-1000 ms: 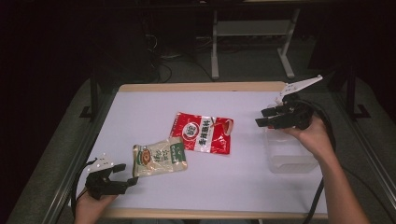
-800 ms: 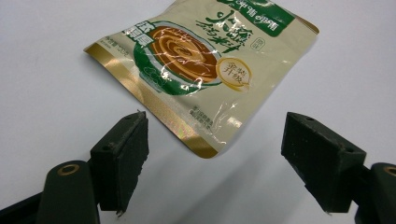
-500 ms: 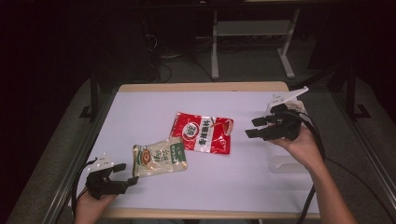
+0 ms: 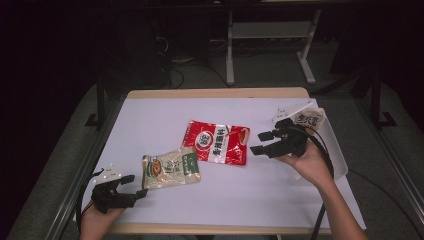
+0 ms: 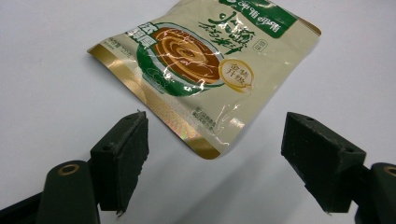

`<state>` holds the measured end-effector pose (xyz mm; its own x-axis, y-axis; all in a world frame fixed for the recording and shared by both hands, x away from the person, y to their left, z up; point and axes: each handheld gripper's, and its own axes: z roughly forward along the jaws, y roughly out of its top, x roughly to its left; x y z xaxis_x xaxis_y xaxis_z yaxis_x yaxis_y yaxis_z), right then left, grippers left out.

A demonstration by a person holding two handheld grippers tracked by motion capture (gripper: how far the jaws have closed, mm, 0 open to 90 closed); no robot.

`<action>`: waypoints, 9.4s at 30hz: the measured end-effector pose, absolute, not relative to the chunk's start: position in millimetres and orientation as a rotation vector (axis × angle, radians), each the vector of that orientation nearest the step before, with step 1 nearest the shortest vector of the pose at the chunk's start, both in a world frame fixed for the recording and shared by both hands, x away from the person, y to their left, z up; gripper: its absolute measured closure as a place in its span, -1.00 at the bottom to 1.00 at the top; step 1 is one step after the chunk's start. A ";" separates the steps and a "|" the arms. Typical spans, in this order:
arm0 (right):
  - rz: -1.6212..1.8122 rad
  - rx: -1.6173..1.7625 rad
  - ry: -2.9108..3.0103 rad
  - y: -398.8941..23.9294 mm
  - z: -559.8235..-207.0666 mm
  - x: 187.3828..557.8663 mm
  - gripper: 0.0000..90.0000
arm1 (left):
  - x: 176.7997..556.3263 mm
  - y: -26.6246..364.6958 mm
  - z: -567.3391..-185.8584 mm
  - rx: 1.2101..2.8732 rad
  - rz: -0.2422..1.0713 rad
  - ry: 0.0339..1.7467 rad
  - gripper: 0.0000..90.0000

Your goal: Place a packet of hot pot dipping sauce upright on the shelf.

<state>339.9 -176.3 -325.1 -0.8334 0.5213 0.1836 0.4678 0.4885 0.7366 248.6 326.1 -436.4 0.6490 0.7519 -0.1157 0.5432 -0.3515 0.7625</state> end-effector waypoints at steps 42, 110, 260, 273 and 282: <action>1.245 0.791 2.805 -70.3 -355.0 346.2 -0.31 | 253.7 321.9 -436.3 2.077 0.322 0.972 -0.34; 1.131 1.116 2.915 14.4 -438.6 382.6 -0.02 | 264.8 312.4 -444.9 2.128 0.319 0.994 0.45; 1.373 0.647 2.869 -60.0 -285.4 375.9 1.00 | 264.4 324.9 -439.1 2.067 0.374 1.052 -0.09; 1.350 0.677 2.865 -93.4 -270.7 372.6 1.00 | 264.2 325.1 -439.3 2.073 0.378 1.053 -0.10; 1.346 0.743 2.830 -126.3 -262.1 369.0 1.00 | 264.2 325.2 -440.2 2.069 0.375 1.061 -0.10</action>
